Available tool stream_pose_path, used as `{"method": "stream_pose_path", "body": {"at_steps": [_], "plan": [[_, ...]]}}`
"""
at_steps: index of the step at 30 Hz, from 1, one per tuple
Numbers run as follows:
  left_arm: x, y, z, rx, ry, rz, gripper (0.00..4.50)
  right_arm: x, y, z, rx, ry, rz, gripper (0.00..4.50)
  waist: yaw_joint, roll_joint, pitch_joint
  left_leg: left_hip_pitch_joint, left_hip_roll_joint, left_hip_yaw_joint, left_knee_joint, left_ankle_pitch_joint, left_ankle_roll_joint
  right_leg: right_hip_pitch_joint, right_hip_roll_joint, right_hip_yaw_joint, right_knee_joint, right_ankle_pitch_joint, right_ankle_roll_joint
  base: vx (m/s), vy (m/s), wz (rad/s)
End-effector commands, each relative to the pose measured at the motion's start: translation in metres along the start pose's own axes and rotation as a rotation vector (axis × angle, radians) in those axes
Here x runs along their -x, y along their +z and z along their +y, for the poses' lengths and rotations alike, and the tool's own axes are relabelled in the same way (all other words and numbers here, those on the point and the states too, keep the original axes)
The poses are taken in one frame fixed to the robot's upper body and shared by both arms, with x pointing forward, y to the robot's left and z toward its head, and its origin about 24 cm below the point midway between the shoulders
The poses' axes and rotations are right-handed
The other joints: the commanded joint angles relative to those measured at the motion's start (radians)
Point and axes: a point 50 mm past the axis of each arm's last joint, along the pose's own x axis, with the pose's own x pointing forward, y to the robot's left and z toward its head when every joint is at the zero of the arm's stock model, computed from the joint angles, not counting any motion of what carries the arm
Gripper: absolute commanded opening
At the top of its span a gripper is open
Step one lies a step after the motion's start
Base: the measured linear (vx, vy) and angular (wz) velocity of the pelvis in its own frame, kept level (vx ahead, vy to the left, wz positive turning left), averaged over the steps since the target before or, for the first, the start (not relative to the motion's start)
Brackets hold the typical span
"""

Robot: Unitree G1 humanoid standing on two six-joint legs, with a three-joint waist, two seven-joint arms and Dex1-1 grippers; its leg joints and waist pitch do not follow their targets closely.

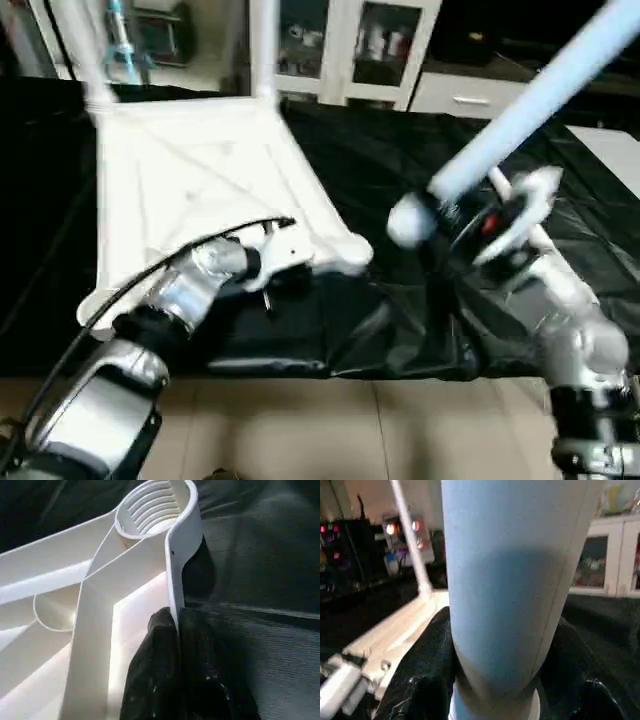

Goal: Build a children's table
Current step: Insert table leg to table base

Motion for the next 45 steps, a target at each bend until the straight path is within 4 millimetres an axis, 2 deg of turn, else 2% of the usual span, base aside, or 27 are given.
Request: {"method": "stream_pose_path", "body": {"at_steps": [1, 4, 6, 14, 18, 19, 25, 26, 27, 28, 29, 30, 31, 32, 33, 34, 35, 36, 37, 38, 39, 40, 41, 42, 43, 44, 45], "plan": [[0.003, -0.004, 0.007, -0.046, 0.037, 0.05, 0.0, 0.002, 0.003, -0.001, -0.004, -0.01, 0.0, 1.86, 0.007, 0.015, -0.064, 0.014, 0.037, -0.014, -0.065, -0.181, 0.002, 0.044, -0.065, 0.046, -0.067, -0.074, -0.167, 0.052, -0.019, -0.02], [0.002, 0.004, 0.011, -0.043, 0.054, -0.018, 0.0, 0.007, 0.0, 0.002, 0.001, -0.01, 0.028, 1.86, 0.01, 0.016, -0.072, 0.018, 0.036, -0.009, -0.052, -0.073, 0.043, 0.052, -0.06, 0.046, -0.044, 0.14, -0.229, 0.017, -0.002, -0.01], [0.001, 0.008, 0.013, -0.007, 0.043, -0.071, 0.3, 0.012, -0.004, 0.001, 0.006, -0.025, 0.055, 1.86, 0.012, 0.014, -0.071, 0.019, 0.036, -0.007, -0.05, -0.047, 0.068, 0.053, -0.06, 0.046, -0.041, 0.18, -0.25, 0.0, 0.0, 0.0], [0.018, 0.031, 0.029, 0.067, 0.158, -0.283, 1.0, 0.021, -0.01, 0.001, 0.011, -0.082, 0.102, 1.86, 0.028, 0.012, -0.059, 0.026, 0.046, -0.004, -0.06, -0.173, 0.02, 0.045, -0.067, 0.047, -0.057, -0.04, -0.235, 0.0, 0.0, 0.0], [0.045, 0.045, 0.043, 0.255, 0.418, -0.474, 1.09, 0.028, -0.012, -0.006, 0.158, -0.247, 0.21, 1.86, 0.03, 0.04, -0.059, 0.027, 0.046, -0.006, -0.062, -0.188, -0.03, 0.046, -0.063, 0.048, -0.049, -0.018, -0.227, 0.0, 0.0, 0.0], [0.047, 0.046, 0.044, 0.287, 0.453, -0.489, 1.09, 0.029, -0.011, -0.007, 0.173, -0.268, 0.22, 1.86, 0.025, 0.035, -0.056, 0.024, 0.045, -0.006, -0.061, -0.187, -0.038, 0.048, -0.058, 0.047, -0.05, 0.004, -0.235, 0.0, 0.0, 0.0], [0.065, 0.015, 0.019, 0.575, 0.802, -0.502, 1.09, 0.038, -0.003, -0.007, 0.378, -0.418, 0.211, 1.86, 0.024, 0.04, -0.058, 0.014, 0.043, -0.006, -0.054, -0.141, -0.003, 0.055, -0.049, 0.046, -0.055, -0.013, -0.196, 0.0, 0.0, 0.0], [0.065, 0.007, 0.011, 0.599, 0.845, -0.468, 1.09, 0.039, -0.005, -0.005, 0.369, -0.434, 0.205, 1.86, 0.024, 0.021, -0.049, -0.039, 0.019, -0.044, -0.07, -0.126, 0.052, 0.086, -0.054, -0.003, -0.047, 0.006, -0.182, 0.0, 0.0, 0.0], [0.065, 0.003, 0.005, 0.61, 0.862, -0.446, 1.09, 0.039, -0.006, -0.004, 0.354, -0.447, 0.2, 1.86, 0.011, 0.05, -0.058, -0.028, 0.026, -0.072, -0.077, -0.173, 0.099, 0.086, -0.046, -0.037, -0.057, -0.049, -0.144, -0.024, -0.024, 0.29], [0.065, 0.003, 0.001, 0.602, 0.901, -0.425, 1.09, 0.039, -0.009, -0.005, 0.339, -0.475, 0.2, 1.86, -0.018, 0.061, -0.065, -0.013, 0.054, -0.123, -0.073, -0.209, 0.149, 0.077, -0.037, -0.053, -0.046, -0.039, -0.196, -0.024, -0.024, 0.29], [0.065, 0.003, 0.001, 0.602, 0.901, -0.425, 1.09, 0.039, -0.009, -0.005, 0.339, -0.475, 0.2, 1.86, -0.025, 0.079, -0.06, -0.007, 0.073, -0.156, -0.087, -0.229, 0.182, 0.07, -0.019, -0.065, -0.028, -0.05, -0.228, 0.004, -0.059, 0.57], [0.065, 0.006, -0.005, 0.599, 0.928, -0.404, 1.09, 0.039, -0.014, -0.007, 0.322, -0.505, 0.204, 1.86, -0.048, 0.086, -0.051, 0.01, 0.108, -0.228, -0.117, -0.284, 0.248, 0.047, 0.01, -0.075, 0.031, -0.141, -0.261, -0.002, -0.099, 0.49], [0.065, 0.008, -0.008, 0.595, 0.935, -0.391, 1.09, 0.039, -0.018, -0.007, 0.297, -0.506, 0.208, 1.86, -0.058, 0.086, -0.047, 0.025, 0.106, -0.277, -0.12, -0.285, 0.298, 0.027, 0.021, -0.062, 0.068, -0.223, -0.279, -0.002, -0.099, 0.49], [0.063, 0.009, -0.011, 0.602, 0.926, -0.378, 1.09, 0.038, -0.021, -0.006, 0.27, -0.497, 0.206, 1.86, -0.054, 0.08, -0.043, 0.026, 0.097, -0.294, -0.124, -0.299, 0.302, 0.02, 0.021, -0.049, 0.077, -0.242, -0.29, -0.02, -0.137, 0.53], [0.063, 0.01, -0.015, 0.615, 0.926, -0.364, 1.09, 0.036, -0.023, -0.003, 0.254, -0.484, 0.208, 1.86, -0.045, 0.074, -0.04, 0.006, 0.062, -0.303, -0.136, -0.352, 0.267, 0.028, 0.018, -0.033, 0.08, -0.235, -0.329, -0.019, -0.184, 0.63], [0.063, 0.01, -0.017, 0.625, 0.933, -0.354, 1.09, 0.035, -0.025, -0.002, 0.247, -0.477, 0.209, 1.86, -0.037, 0.06, -0.035, -0.023, 0.009, -0.309, -0.139, -0.38, 0.216, 0.051, 0.004, -0.014, 0.047, -0.247, -0.383, -0.019, -0.184, 0.63], [0.062, 0.01, -0.019, 0.627, 0.932, -0.344, 1.09, 0.034, -0.028, 0.001, 0.243, -0.458, 0.217, 1.86, -0.03, 0.051, -0.035, -0.036, -0.021, -0.301, -0.12, -0.383, 0.181, 0.062, -0.007, -0.009, 0.014, -0.276, -0.421, -0.031, -0.23, 0.65], [0.062, 0.01, -0.02, 0.626, 0.932, -0.338, 1.09, 0.033, -0.029, 0.003, 0.241, -0.446, 0.222, 1.86, -0.012, 0.009, -0.039, -0.082, -0.102, -0.219, 0.037, -0.332, 0.1, 0.076, -0.081, -0.012, -0.103, -0.437, -0.491, -0.022, -0.124, 0.34], [0.062, 0.01, -0.02, 0.626, 0.932, -0.338, 1.09, 0.033, -0.029, 0.003, 0.241, -0.446, 0.222, 1.86, 0.012, -0.005, -0.048, -0.059, -0.116, -0.115, 0.218, -0.265, 0.087, 0.07, -0.134, -0.041, -0.169, -0.52, -0.505, -0.053, -0.247, 0.68], [0.059, 0.009, -0.022, 0.648, 0.934, -0.318, 1.09, 0.035, -0.037, 0.004, 0.208, -0.459, 0.24, 1.86, 0.01, -0.007, -0.024, -0.091, -0.069, -0.041, 0.287, -0.249, 0.123, 0.07, -0.148, -0.067, -0.151, -0.562, -0.388, -0.044, -0.215, 0.46], [0.057, 0.013, -0.023, 0.648, 0.906, -0.345, 1.09, 0.037, -0.044, 0.009, 0.161, -0.451, 0.265, 1.86, 0.015, 0.018, -0.019, -0.036, -0.074, -0.018, 0.233, -0.296, 0.115, 0.059, -0.113, -0.017, -0.147, -0.535, -0.28, -0.046, -0.306, 0.61], [0.057, 0.013, -0.023, 0.648, 0.906, -0.345, 1.09, 0.037, -0.044, 0.009, 0.161, -0.451, 0.265, 1.86, 0.034, 0.018, -0.038, -0.014, -0.046, -0.026, 0.143, -0.311, 0.149, 0.111, -0.123, 0.002, -0.141, -0.481, -0.176, -0.015, -0.183, 0.28], [0.057, 0.015, -0.023, 0.648, 0.889, -0.357, 1.09, 0.038, -0.045, 0.011, 0.161, -0.443, 0.274, 1.86, 0.043, 0.035, -0.044, 0.009, -0.024, -0.032, 0.091, -0.277, 0.163, 0.116, -0.103, 0.007, -0.145, -0.409, -0.104, -0.002, -0.193, 0.4], [0.058, 0.017, -0.023, 0.653, 0.876, -0.385, 1.09, 0.038, -0.047, 0.015, 0.17, -0.412, 0.28, 1.86, 0.046, 0.06, -0.061, 0.101, 0.151, -0.129, 0.002, -0.121, 0.229, 0.06, -0.055, -0.039, -0.081, -0.191, 0.058, -0.003, -0.22, 0.44], [0.058, 0.019, -0.023, 0.657, 0.871, -0.399, 1.09, 0.038, -0.048, 0.018, 0.179, -0.392, 0.283, 1.86, 0.023, 0.048, -0.077, 0.153, 0.303, -0.183, -0.007, 0.146, 0.362, -0.026, -0.122, 0.017, 0.057, -0.044, 0.069, -0.003, -0.22, 0.44], [0.059, 0.02, -0.023, 0.666, 0.854, -0.411, 1.09, 0.038, -0.05, 0.021, 0.19, -0.371, 0.285, 1.86, 0.009, 0.058, -0.084, 0.179, 0.263, -0.171, 0.028, 0.275, 0.385, -0.078, -0.16, 0.071, 0.086, 0.039, 0.035, 0.027, -0.233, 0.25], [0.061, 0.018, -0.023, 0.668, 0.854, -0.397, 1.09, 0.037, -0.051, 0.026, 0.189, -0.354, 0.283, 1.86, 0.022, 0.011, -0.069, 0.105, 0.073, -0.08, 0.085, 0.258, 0.275, -0.033, -0.168, 0.118, 0.015, 0.212, 0.0, 0.025, -0.054, 0.14]]}}
